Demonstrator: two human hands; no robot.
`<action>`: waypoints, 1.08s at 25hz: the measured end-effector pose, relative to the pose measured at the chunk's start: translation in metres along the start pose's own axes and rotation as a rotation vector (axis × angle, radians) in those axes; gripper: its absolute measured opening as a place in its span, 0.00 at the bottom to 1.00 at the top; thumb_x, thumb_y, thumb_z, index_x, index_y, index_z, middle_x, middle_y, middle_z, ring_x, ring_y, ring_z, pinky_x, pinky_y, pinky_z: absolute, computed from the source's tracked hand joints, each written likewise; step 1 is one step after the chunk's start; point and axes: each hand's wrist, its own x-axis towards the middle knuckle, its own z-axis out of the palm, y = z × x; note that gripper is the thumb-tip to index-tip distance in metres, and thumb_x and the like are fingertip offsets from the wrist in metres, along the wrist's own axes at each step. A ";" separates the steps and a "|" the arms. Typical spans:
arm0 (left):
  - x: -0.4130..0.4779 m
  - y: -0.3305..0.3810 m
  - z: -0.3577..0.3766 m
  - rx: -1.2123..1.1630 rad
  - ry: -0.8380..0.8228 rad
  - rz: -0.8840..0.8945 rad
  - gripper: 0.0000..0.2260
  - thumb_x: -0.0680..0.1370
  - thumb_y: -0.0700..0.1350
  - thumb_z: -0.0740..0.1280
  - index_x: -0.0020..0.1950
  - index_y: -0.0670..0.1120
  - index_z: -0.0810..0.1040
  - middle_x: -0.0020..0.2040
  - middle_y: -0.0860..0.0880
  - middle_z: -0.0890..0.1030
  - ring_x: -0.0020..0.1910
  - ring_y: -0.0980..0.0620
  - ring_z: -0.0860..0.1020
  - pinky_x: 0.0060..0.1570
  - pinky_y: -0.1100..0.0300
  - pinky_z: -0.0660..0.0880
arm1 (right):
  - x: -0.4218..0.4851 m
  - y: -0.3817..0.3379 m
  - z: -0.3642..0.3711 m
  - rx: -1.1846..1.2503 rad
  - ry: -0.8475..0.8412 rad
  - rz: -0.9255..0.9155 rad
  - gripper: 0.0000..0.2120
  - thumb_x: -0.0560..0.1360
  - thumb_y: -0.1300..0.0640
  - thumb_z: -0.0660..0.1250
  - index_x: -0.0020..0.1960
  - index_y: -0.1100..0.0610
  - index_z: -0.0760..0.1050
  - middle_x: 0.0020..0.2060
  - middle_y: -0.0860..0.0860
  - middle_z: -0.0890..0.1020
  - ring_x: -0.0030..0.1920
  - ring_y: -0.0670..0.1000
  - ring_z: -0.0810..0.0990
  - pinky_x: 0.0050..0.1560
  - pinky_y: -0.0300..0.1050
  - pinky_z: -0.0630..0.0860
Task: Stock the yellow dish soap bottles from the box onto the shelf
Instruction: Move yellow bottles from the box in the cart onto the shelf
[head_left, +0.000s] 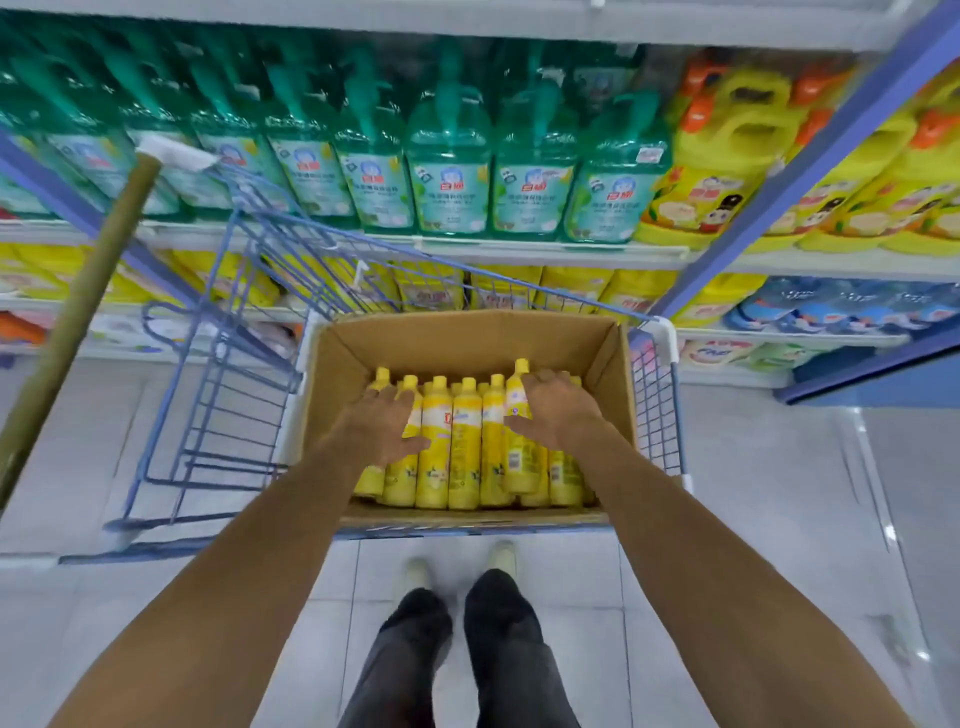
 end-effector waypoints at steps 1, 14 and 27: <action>0.005 -0.005 0.010 -0.010 -0.021 -0.017 0.37 0.78 0.65 0.62 0.79 0.44 0.59 0.74 0.40 0.67 0.72 0.40 0.67 0.65 0.47 0.70 | 0.006 0.002 0.007 0.004 -0.013 0.012 0.34 0.79 0.37 0.61 0.76 0.58 0.62 0.71 0.58 0.69 0.71 0.61 0.68 0.63 0.59 0.75; 0.142 -0.076 0.074 -0.305 -0.083 -0.138 0.34 0.78 0.56 0.69 0.76 0.37 0.61 0.72 0.35 0.71 0.68 0.35 0.72 0.63 0.47 0.72 | 0.118 0.017 0.079 0.101 0.016 0.173 0.32 0.79 0.41 0.65 0.72 0.63 0.65 0.68 0.61 0.70 0.69 0.62 0.71 0.63 0.56 0.73; 0.182 -0.079 0.077 -0.217 -0.072 -0.245 0.23 0.77 0.49 0.73 0.66 0.39 0.72 0.67 0.37 0.75 0.67 0.37 0.73 0.63 0.48 0.71 | 0.143 0.020 0.111 0.363 0.165 0.308 0.33 0.72 0.48 0.75 0.70 0.63 0.69 0.64 0.63 0.75 0.65 0.63 0.73 0.61 0.52 0.71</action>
